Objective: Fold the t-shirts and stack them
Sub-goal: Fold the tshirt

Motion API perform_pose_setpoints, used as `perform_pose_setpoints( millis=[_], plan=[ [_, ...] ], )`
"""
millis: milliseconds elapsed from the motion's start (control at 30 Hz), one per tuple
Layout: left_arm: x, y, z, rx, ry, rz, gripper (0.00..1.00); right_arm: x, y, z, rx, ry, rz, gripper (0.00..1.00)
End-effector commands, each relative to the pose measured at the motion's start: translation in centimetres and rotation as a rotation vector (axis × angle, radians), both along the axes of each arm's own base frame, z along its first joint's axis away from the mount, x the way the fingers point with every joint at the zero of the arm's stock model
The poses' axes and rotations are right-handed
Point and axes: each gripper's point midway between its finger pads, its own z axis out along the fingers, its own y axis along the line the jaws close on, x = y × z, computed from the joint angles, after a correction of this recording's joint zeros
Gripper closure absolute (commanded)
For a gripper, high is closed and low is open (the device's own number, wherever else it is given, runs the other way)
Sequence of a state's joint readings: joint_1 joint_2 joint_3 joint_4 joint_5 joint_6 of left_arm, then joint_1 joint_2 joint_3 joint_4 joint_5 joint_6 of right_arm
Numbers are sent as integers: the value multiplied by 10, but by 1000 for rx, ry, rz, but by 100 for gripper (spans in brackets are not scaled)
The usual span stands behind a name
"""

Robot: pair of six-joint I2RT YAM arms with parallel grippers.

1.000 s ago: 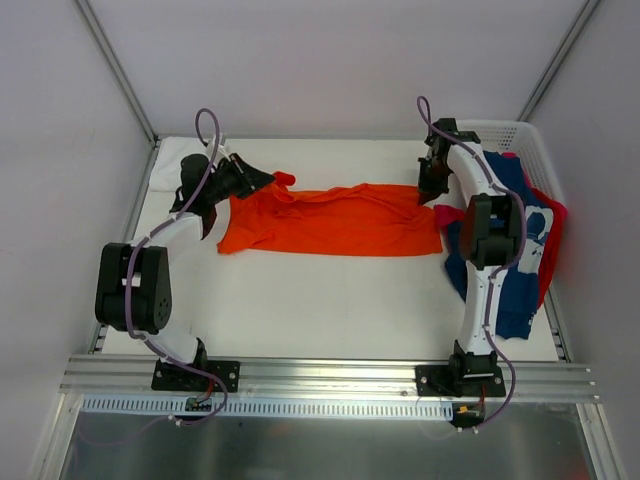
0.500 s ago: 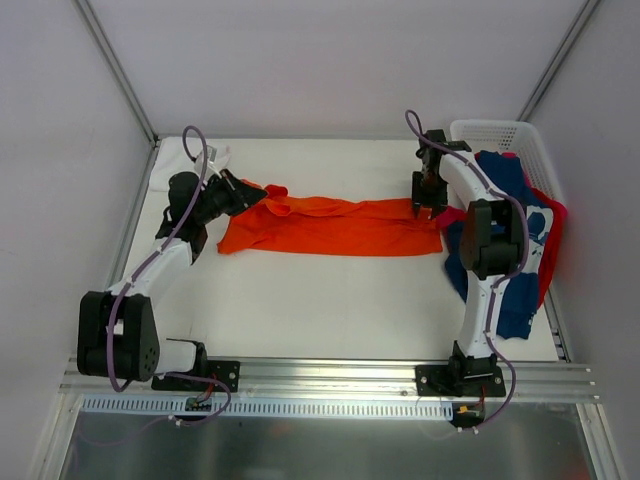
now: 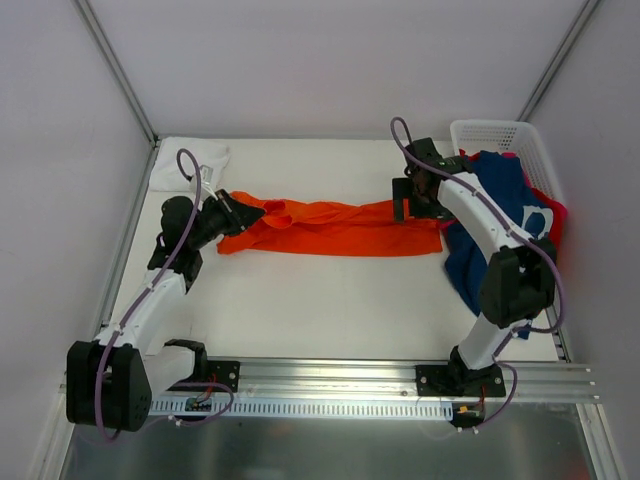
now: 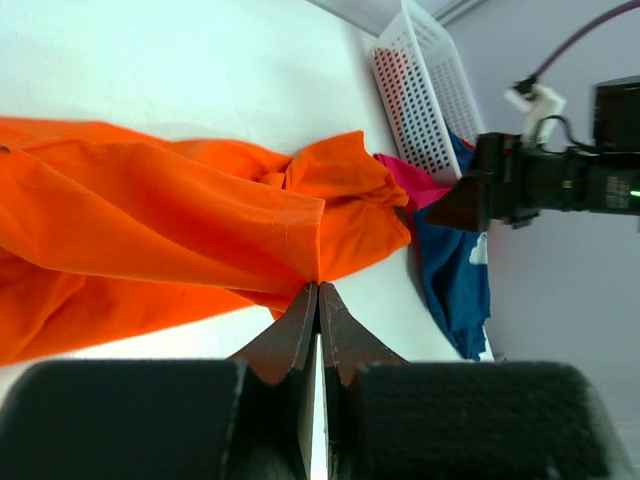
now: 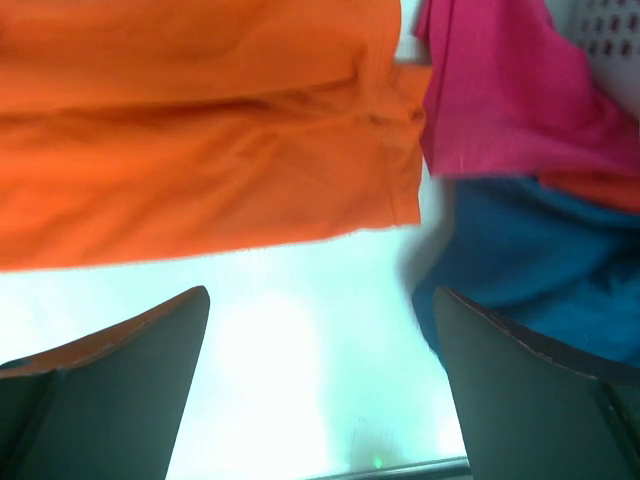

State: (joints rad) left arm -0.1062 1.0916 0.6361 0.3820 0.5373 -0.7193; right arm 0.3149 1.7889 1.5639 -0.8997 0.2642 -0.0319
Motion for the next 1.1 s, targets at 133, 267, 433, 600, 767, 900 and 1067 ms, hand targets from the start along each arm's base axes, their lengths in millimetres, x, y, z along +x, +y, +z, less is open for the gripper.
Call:
perform_pose_setpoints(
  millis=[133, 267, 433, 600, 767, 900, 1067],
  plan=[
    [-39, 4, -38, 62, 47, -11, 100, -47, -7, 26, -22, -108, -47, 1],
    [-57, 11, -88, 139, 149, 15, 21, -69, -6, 25, 15, -153, -47, 1],
    [-63, 15, -99, 168, 150, 51, 1, -87, 6, 10, 57, -156, -18, 1],
    [-58, 6, -74, 166, 86, 54, 1, -78, 35, 5, 151, -211, 40, 1],
    [-17, 10, -64, 260, 72, 143, 1, -30, 79, 12, 273, -299, 131, 0],
    [26, 20, -73, 357, 107, 230, 1, 9, 110, 0, 340, -226, 172, 10],
    [72, 20, -103, 423, 186, 222, 1, 44, 131, -22, 396, -155, 193, 49]
  ],
)
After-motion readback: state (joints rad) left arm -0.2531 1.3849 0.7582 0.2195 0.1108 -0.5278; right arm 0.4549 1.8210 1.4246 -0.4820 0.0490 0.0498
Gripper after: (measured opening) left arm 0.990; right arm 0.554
